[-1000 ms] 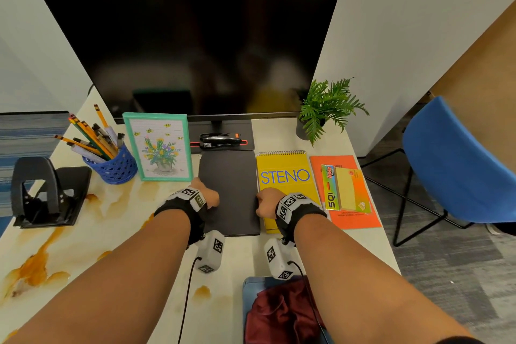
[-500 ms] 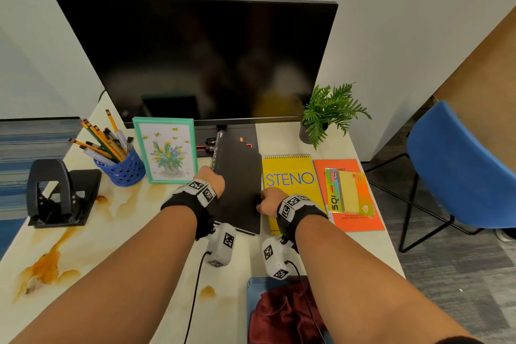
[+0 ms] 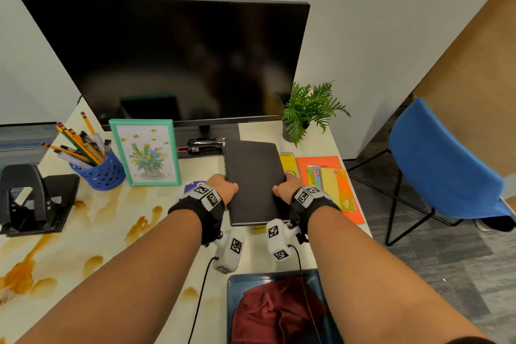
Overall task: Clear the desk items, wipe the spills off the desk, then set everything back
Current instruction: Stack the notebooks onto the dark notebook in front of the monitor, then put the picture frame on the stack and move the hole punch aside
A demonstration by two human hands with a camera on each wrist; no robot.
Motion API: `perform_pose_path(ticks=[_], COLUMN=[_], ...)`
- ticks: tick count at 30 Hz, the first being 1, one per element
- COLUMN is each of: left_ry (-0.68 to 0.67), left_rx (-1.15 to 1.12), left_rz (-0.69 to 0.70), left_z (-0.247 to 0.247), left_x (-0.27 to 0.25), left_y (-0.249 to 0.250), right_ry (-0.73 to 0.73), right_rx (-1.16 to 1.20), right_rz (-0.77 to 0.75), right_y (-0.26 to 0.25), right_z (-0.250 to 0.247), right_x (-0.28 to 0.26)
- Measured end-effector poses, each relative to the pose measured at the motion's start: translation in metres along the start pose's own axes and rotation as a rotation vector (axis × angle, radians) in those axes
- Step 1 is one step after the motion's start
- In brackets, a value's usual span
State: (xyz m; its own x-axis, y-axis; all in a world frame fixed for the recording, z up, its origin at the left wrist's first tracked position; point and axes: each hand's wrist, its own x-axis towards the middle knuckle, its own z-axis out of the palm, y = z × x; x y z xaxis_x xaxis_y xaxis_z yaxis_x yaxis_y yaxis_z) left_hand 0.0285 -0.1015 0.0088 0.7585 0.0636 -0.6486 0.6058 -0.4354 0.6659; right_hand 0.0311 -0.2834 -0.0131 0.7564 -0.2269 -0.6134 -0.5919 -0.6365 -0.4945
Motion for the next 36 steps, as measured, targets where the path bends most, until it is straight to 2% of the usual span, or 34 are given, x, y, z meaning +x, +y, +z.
perform_pose_path(ticks=[8, 11, 16, 21, 28, 32, 36], left_ry=[-0.082, -0.123, -0.186, -0.225, -0.234, -0.181, -0.146], left_rx=[0.308, 0.419, 0.333, 0.302, 0.246, 0.297, 0.347], left_rz=[0.053, 0.049, -0.011, -0.003, 0.008, 0.063, 0.098], left_z=[0.039, 0.045, 0.049, 0.05, 0.047, 0.037, 0.023], left_x=[0.008, 0.009, 0.004, 0.006, 0.004, 0.003, -0.003], left_y=[0.002, 0.002, 0.004, 0.003, 0.001, -0.001, -0.004], right_ry=[0.078, 0.025, 0.0, -0.091, -0.094, -0.035, 0.086], right_rx=[-0.074, -0.177, -0.261, -0.471, -0.506, -0.46, -0.448], right_rz=[0.046, 0.097, 0.06, 0.045, 0.036, 0.034, -0.06], right_y=[0.03, 0.037, 0.033, 0.037, 0.036, 0.035, 0.028], right_z=[-0.019, -0.029, -0.023, -0.02, -0.019, -0.016, -0.016], right_x=[0.009, 0.003, 0.002, -0.005, -0.002, -0.004, -0.011])
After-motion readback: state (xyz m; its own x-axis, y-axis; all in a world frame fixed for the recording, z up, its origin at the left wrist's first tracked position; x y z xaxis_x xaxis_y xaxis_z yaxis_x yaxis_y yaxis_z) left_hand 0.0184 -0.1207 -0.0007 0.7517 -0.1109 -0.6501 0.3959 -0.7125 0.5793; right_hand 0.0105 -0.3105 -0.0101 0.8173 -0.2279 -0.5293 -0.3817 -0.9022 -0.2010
